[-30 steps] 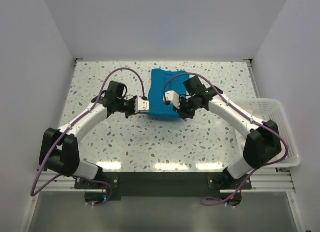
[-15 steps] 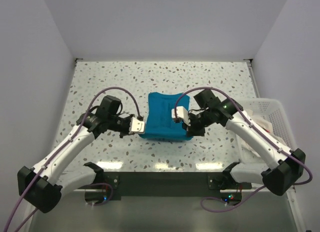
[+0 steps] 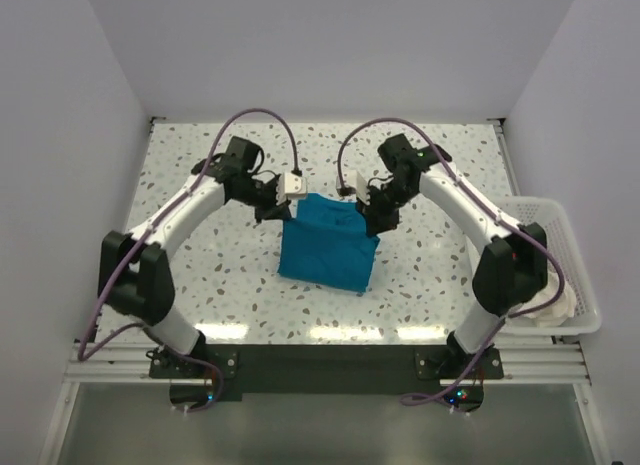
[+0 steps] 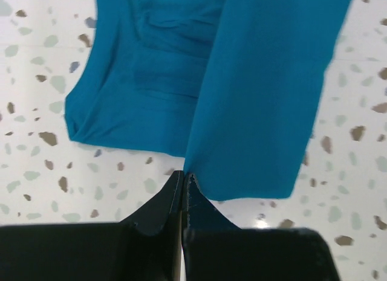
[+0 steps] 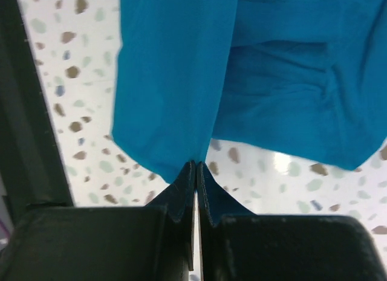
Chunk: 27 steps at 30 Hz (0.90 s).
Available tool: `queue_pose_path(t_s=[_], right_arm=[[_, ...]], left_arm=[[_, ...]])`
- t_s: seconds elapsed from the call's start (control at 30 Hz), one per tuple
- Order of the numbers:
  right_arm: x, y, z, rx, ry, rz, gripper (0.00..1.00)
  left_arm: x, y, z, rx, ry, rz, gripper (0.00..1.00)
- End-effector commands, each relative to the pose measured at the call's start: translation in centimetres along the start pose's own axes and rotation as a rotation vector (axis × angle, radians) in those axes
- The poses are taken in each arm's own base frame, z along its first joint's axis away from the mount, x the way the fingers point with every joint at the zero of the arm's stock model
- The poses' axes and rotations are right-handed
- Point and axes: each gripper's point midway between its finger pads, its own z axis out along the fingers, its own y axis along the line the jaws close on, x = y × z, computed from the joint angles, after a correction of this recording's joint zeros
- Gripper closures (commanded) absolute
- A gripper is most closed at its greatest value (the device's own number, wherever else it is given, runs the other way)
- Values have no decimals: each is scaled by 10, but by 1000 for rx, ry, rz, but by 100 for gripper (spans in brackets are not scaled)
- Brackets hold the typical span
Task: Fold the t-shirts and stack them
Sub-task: Fold the tshirt
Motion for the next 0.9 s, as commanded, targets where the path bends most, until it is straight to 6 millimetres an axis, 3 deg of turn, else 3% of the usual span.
queue_pose_path(t_s=[0.0,0.03,0.07,0.1,0.13,0.2,0.23,0.27,0.43,0.53,0.63,0.67,0.73,0.77,0.83,0.87], right_arm=[[-5,-37,3,2,1,-46,100],[-15,-50,-1,23,-12,-61,100],[-7,-63,11,-4,6,-26,100],[-9,-71,14,-5,5,-31,100],[-15,-85,12,17,-1,-39,100],[-3,-105,27,1,25,-14,100],[-7,-117,26,19,18,-21,100],[-3,-123,29,18,32,-12,100],[24,-154,64,8,111,1,100],[36,-165,81,12,134,4,100],[47,-170,92,14,163,10,100],[49,-172,95,15,167,4,100],[55,-170,100,10,177,4,100],[51,-169,101,13,171,-7,100],[47,-160,104,-9,164,-24,100],[40,-153,101,-15,158,-50,100]], left_arm=[[-12,65,-9,-68,-54,53,100],[3,74,6,-31,-37,23,100],[6,84,9,-31,-32,23,100],[-3,100,5,-52,-44,53,100],[10,105,19,-16,-31,24,100],[6,125,25,-27,-36,44,100],[19,130,39,-3,-22,18,100],[14,141,40,-15,-30,33,100],[39,155,74,29,-13,-35,100],[51,142,88,68,6,-63,100],[59,116,99,110,29,-89,100],[69,96,106,148,47,-117,100],[65,80,102,154,46,-116,100],[76,58,106,191,65,-149,100],[65,45,95,183,45,-149,100],[74,26,95,207,60,-181,100]])
